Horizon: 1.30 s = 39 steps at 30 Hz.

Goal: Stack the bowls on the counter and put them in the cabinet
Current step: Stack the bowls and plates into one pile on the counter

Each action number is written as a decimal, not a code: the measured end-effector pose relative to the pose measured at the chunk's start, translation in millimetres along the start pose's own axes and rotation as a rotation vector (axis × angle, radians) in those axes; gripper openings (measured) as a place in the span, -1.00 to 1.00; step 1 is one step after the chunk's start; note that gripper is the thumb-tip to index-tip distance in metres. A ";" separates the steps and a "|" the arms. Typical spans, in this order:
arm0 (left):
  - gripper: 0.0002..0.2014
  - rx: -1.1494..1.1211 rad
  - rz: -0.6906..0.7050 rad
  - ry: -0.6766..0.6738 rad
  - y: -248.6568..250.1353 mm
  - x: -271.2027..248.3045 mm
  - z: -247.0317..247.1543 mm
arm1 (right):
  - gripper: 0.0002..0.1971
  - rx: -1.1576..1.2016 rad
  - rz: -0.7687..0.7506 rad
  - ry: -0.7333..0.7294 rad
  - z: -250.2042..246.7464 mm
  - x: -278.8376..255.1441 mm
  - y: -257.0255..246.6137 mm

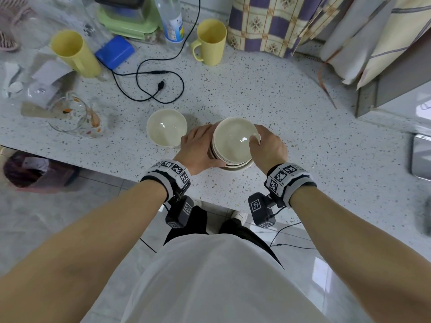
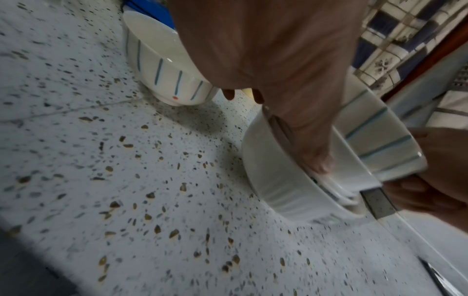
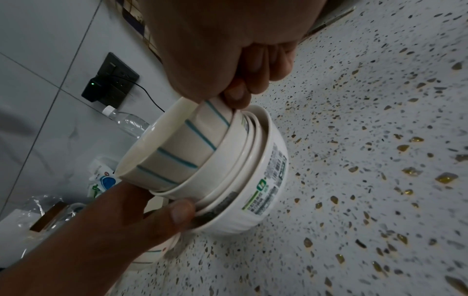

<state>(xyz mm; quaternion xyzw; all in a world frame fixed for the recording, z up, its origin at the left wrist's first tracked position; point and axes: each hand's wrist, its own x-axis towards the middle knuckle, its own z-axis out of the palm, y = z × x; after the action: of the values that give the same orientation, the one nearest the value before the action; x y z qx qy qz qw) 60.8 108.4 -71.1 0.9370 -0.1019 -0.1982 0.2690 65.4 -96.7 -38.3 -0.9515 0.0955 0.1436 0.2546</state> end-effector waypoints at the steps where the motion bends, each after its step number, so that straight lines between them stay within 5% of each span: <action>1: 0.05 -0.019 0.017 -0.008 -2.9 -2.4 -4.0 | -0.60 0.009 0.003 0.001 0.4 -1.1 -0.5; 4: -0.30 -0.096 -0.031 0.125 -23.2 -13.1 -17.7 | -0.65 0.055 0.017 0.027 3.7 -2.7 -1.7; 7: -0.78 -0.171 -0.326 0.455 -58.7 -18.6 -23.5 | -0.68 0.101 0.051 0.064 9.2 -2.3 -0.7; 11: -0.66 -0.167 -0.721 0.414 -80.5 -12.9 -25.3 | -0.67 0.117 0.072 0.091 14.6 -1.2 4.2; 15: -0.86 -0.217 -0.644 0.460 -82.4 -1.0 -25.2 | -0.69 0.131 0.061 0.066 14.7 -0.1 7.4; 19: -0.69 -0.175 -0.424 0.500 -71.1 18.1 -26.2 | -0.69 0.142 0.060 0.052 12.9 0.0 6.5; 25: -0.74 -0.101 -0.392 0.496 -66.3 24.4 -28.7 | -0.70 0.141 0.041 0.054 11.8 1.5 8.1; 31: -0.50 0.021 -0.668 0.585 -84.2 2.2 -35.5 | -0.65 0.156 0.031 0.075 11.2 1.9 7.6; 36: -0.64 -0.225 -0.848 0.240 -107.2 -1.8 -32.2 | -0.66 0.186 0.056 0.092 10.8 1.8 6.6; 39: -0.61 -0.294 -0.819 0.202 -102.9 0.2 -34.5 | -0.65 0.250 0.035 0.090 12.3 3.3 11.2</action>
<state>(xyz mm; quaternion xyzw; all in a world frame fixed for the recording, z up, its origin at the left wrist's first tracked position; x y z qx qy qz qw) 84.4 210.2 -100.5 0.8665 0.3338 -0.2083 0.3072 62.8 -100.3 -54.7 -0.9160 0.1408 0.0924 0.3642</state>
